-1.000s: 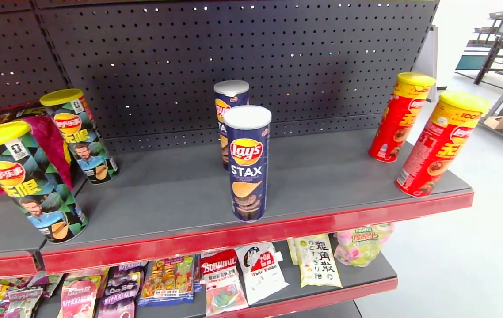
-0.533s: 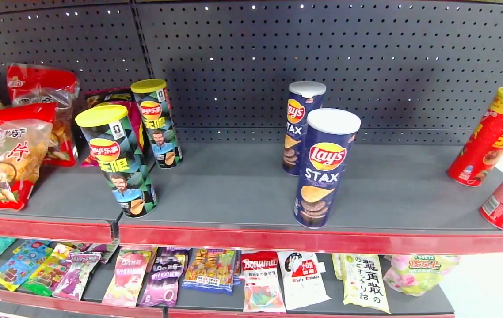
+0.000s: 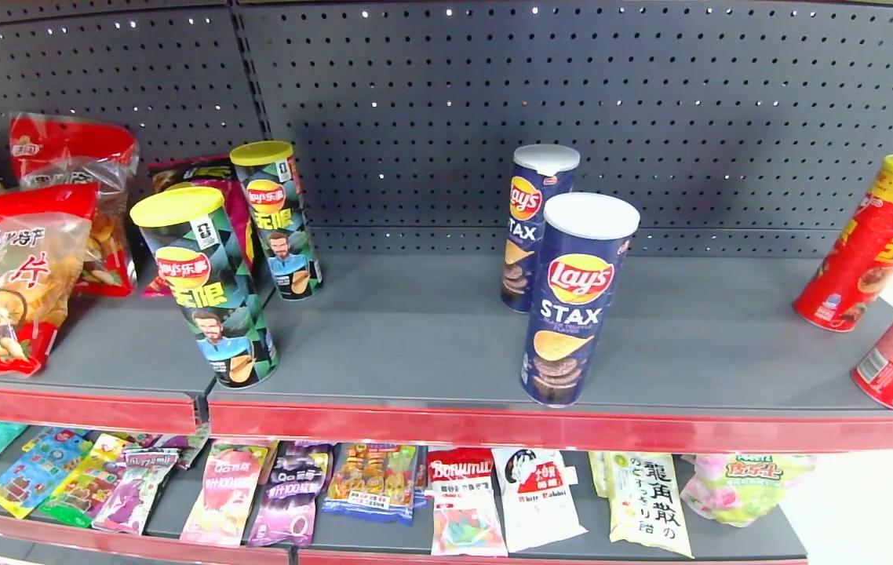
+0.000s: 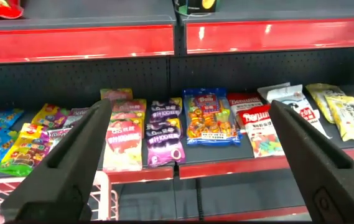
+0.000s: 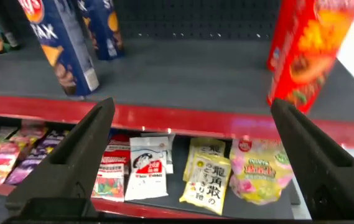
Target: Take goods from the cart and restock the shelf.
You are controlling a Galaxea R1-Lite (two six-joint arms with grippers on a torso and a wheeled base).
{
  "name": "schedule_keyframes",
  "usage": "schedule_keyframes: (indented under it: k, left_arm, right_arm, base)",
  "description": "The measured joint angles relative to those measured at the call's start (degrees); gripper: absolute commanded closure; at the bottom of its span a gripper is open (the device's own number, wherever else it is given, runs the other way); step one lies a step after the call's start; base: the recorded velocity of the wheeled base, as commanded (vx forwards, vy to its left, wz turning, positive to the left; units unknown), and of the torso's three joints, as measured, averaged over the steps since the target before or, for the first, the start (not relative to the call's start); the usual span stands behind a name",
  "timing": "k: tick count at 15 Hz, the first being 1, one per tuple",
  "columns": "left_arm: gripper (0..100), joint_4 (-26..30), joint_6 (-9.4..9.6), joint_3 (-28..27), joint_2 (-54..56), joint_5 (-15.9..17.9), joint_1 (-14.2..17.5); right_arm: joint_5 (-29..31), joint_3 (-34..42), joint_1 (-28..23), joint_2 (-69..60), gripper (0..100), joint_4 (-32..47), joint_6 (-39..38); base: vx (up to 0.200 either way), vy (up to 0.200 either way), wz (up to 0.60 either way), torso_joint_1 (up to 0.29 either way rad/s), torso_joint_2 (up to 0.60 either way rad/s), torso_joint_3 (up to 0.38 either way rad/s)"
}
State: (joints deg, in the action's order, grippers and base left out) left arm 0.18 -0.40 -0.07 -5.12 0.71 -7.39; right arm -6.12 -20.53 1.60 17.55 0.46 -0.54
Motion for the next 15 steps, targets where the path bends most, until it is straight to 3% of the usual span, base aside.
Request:
schedule_keyframes:
  k: [3,7,13,15]
  left_arm:
    - [0,0.0,0.22,0.0,0.0,0.05,0.12]
    - [0,0.0,0.2,0.07,-0.02,0.07,0.11]
    - [0,-0.02,0.24,0.02,-0.06,0.09,0.11]
    - [0,0.0,0.27,0.02,-0.09,0.09,0.11]
  right_arm:
    - [-2.61,-5.05,3.72,13.26,0,0.0,7.53]
    - [-3.56,-7.85,10.53,29.42,0,-4.12,8.45]
    - [-3.93,-7.89,12.15,49.88,0,-19.5,7.9]
    - [-7.81,-6.92,12.53,52.65,0,-20.05,7.59]
  base:
    - [0.0,0.0,0.0,0.0,0.0,0.0]
    - [0.0,0.0,0.0,0.0,0.0,0.0]
    - [0.0,0.0,0.0,0.0,0.0,0.0]
    - [0.0,0.0,0.0,0.0,0.0,0.0]
